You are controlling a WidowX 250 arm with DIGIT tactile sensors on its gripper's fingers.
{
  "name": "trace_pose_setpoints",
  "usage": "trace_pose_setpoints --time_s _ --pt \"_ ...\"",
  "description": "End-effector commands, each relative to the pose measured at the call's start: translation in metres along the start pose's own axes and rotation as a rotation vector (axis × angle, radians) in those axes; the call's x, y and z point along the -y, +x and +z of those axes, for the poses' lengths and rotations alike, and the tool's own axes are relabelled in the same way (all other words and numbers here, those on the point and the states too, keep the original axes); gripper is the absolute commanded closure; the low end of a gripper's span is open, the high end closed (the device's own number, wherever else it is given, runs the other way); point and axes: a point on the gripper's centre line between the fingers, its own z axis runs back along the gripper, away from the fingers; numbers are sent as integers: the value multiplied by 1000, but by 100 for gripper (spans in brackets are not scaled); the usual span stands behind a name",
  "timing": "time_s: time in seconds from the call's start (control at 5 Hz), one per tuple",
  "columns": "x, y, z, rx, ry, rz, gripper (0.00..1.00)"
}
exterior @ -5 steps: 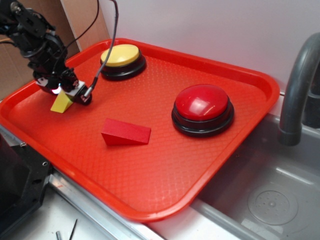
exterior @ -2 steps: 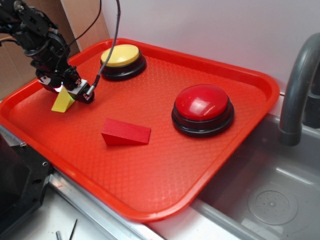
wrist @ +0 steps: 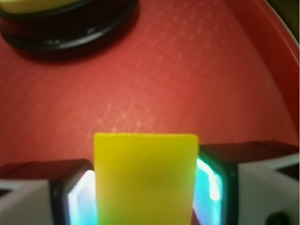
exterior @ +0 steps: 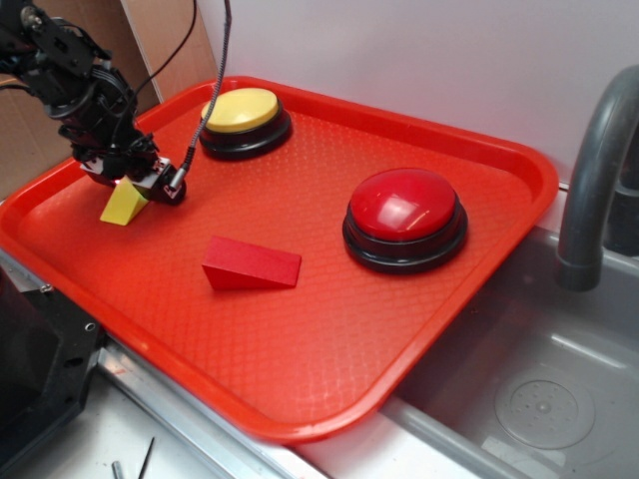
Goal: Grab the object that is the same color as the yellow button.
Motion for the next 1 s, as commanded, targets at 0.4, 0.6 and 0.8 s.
trace_pose_setpoints --time_s 0.4,0.6,0.8 --pt "36 -2 148 1 -142 -21 100" --pt "55 13 153 -14 -95 -39 100" --pt "71 29 156 -2 -57 -63 100"
